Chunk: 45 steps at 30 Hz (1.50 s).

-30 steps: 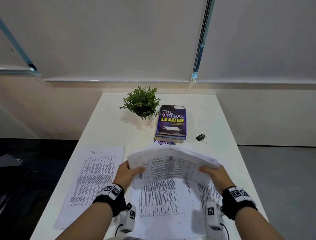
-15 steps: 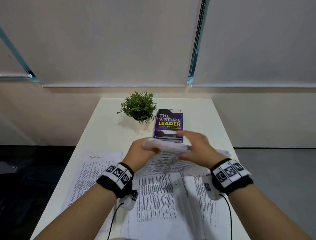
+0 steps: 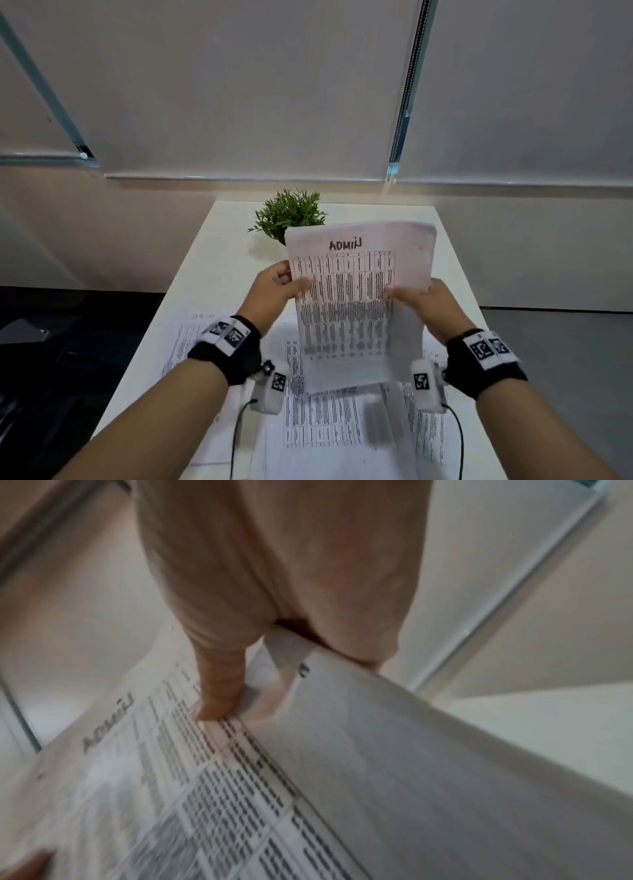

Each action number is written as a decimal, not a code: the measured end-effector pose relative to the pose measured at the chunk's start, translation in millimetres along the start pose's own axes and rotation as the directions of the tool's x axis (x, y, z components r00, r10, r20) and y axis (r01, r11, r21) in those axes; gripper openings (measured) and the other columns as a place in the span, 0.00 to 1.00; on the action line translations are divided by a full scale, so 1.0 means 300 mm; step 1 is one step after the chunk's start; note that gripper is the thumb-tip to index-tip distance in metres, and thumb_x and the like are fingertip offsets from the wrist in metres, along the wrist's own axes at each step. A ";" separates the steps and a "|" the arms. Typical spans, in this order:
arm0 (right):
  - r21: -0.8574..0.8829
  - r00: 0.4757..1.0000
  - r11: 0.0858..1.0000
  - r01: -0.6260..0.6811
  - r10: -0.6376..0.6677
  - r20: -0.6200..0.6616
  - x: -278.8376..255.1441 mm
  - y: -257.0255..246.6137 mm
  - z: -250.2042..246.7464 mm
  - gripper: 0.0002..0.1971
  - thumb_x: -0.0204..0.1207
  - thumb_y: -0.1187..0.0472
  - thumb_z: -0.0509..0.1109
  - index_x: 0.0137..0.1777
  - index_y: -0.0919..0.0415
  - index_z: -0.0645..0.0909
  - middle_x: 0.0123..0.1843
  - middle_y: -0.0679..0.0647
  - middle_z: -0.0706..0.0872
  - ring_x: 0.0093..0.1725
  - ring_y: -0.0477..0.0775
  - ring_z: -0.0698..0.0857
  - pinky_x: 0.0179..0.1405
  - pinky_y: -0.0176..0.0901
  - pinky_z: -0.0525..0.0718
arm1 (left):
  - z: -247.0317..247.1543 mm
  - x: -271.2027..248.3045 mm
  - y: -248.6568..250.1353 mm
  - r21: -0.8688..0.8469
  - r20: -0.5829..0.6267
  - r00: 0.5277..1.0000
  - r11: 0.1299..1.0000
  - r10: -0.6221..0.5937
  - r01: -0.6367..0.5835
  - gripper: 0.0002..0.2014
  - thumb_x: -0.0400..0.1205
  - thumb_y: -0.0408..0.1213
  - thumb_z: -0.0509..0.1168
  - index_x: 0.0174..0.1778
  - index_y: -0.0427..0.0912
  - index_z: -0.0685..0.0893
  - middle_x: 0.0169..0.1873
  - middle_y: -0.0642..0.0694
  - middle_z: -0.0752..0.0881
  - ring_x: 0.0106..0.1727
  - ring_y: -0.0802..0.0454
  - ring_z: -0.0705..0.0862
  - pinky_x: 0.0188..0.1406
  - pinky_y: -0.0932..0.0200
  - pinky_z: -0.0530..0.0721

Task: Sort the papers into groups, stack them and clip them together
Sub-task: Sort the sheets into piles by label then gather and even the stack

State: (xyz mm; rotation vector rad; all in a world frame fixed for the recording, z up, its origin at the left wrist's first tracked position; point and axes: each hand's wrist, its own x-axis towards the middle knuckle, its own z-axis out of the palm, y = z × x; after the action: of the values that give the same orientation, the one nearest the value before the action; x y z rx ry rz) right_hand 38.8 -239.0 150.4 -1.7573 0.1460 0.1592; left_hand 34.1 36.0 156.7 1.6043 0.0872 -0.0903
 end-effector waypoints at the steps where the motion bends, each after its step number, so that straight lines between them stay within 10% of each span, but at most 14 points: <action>1: 0.045 1.000 0.999 -0.003 0.004 -0.023 -0.005 0.022 0.028 0.18 0.66 0.54 0.82 0.55 0.59 0.87 0.52 0.57 0.92 0.52 0.56 0.91 0.54 0.52 0.88 | 0.030 -0.012 -0.011 0.042 -0.018 1.000 0.999 0.011 -0.010 0.12 0.83 0.35 0.69 0.63 0.45 0.83 0.53 0.52 0.91 0.49 0.58 0.88 0.52 0.63 0.86; 6: 0.149 0.996 0.989 0.014 -0.001 -0.085 -0.053 0.112 0.126 0.16 0.69 0.56 0.80 0.56 0.59 0.87 0.51 0.54 0.93 0.52 0.57 0.91 0.55 0.55 0.88 | 0.097 -0.060 -0.121 0.110 -0.162 0.976 0.985 0.146 -0.130 0.14 0.88 0.39 0.59 0.70 0.50 0.75 0.58 0.54 0.87 0.58 0.65 0.85 0.52 0.68 0.85; 18: 0.130 0.990 0.988 -0.089 0.102 -0.097 -0.083 0.245 0.209 0.04 0.71 0.62 0.80 0.43 0.57 0.88 0.48 0.61 0.92 0.51 0.62 0.90 0.56 0.59 0.88 | 0.055 -0.124 -0.293 0.017 -0.193 0.980 0.999 0.054 -0.052 0.14 0.88 0.35 0.60 0.69 0.47 0.75 0.59 0.51 0.87 0.60 0.61 0.86 0.50 0.70 0.85; 25: 0.012 0.984 0.985 -0.171 0.171 -0.051 -0.103 0.342 0.210 0.07 0.73 0.62 0.78 0.50 0.54 0.85 0.49 0.56 0.91 0.51 0.58 0.89 0.41 0.42 0.84 | 0.022 -0.134 -0.436 0.236 -0.061 0.974 0.945 -0.220 0.228 0.22 0.85 0.41 0.64 0.77 0.47 0.72 0.73 0.51 0.80 0.75 0.49 0.76 0.77 0.46 0.72; 31: -0.018 0.985 0.985 -0.173 0.172 -0.015 -0.053 0.272 0.239 0.07 0.74 0.56 0.78 0.47 0.55 0.84 0.47 0.52 0.89 0.47 0.51 0.88 0.48 0.47 0.85 | -0.025 -0.113 -0.374 0.143 -0.121 0.976 0.969 -0.184 0.200 0.13 0.86 0.44 0.64 0.67 0.52 0.80 0.58 0.62 0.84 0.62 0.57 0.81 0.68 0.50 0.77; 36: -0.080 0.968 0.978 -0.193 0.203 0.149 -0.016 0.319 0.321 0.16 0.76 0.50 0.75 0.59 0.57 0.81 0.55 0.55 0.90 0.55 0.59 0.89 0.52 0.51 0.87 | -0.185 -0.084 -0.420 0.188 -0.240 0.939 0.937 -0.246 0.293 0.11 0.85 0.41 0.64 0.63 0.46 0.83 0.57 0.46 0.88 0.59 0.44 0.85 0.66 0.38 0.82; 39: -0.392 0.928 0.868 -0.305 0.363 0.082 -0.003 0.450 0.343 0.33 0.73 0.40 0.73 0.71 0.60 0.72 0.64 0.61 0.83 0.59 0.60 0.84 0.60 0.54 0.83 | -0.353 -0.098 -0.472 0.223 -0.335 0.898 0.901 -0.287 0.371 0.19 0.82 0.46 0.65 0.69 0.45 0.81 0.64 0.43 0.86 0.64 0.40 0.84 0.67 0.39 0.81; 41: -0.705 0.898 0.614 -0.356 0.433 -0.077 -0.007 0.558 0.346 0.43 0.68 0.34 0.74 0.75 0.62 0.68 0.71 0.65 0.76 0.68 0.65 0.78 0.66 0.56 0.78 | -0.486 -0.123 -0.502 0.234 -0.387 0.873 0.885 -0.296 0.403 0.14 0.84 0.39 0.65 0.65 0.42 0.83 0.59 0.42 0.87 0.59 0.38 0.85 0.61 0.44 0.83; 45: -0.756 0.856 0.451 -0.474 0.437 -0.276 -0.048 0.646 0.370 0.50 0.62 0.33 0.78 0.75 0.63 0.63 0.75 0.67 0.67 0.74 0.69 0.69 0.71 0.63 0.75 | -0.715 -0.181 -0.586 0.215 -0.488 0.801 0.842 -0.346 0.495 0.10 0.83 0.36 0.67 0.59 0.41 0.85 0.54 0.39 0.89 0.55 0.37 0.87 0.60 0.42 0.84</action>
State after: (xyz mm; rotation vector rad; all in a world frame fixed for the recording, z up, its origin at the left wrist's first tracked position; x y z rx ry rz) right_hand -14.3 -166.9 -54.6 -2.6202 0.6847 0.6853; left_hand -38.6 256.6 -4.5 1.8975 0.8298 -0.1007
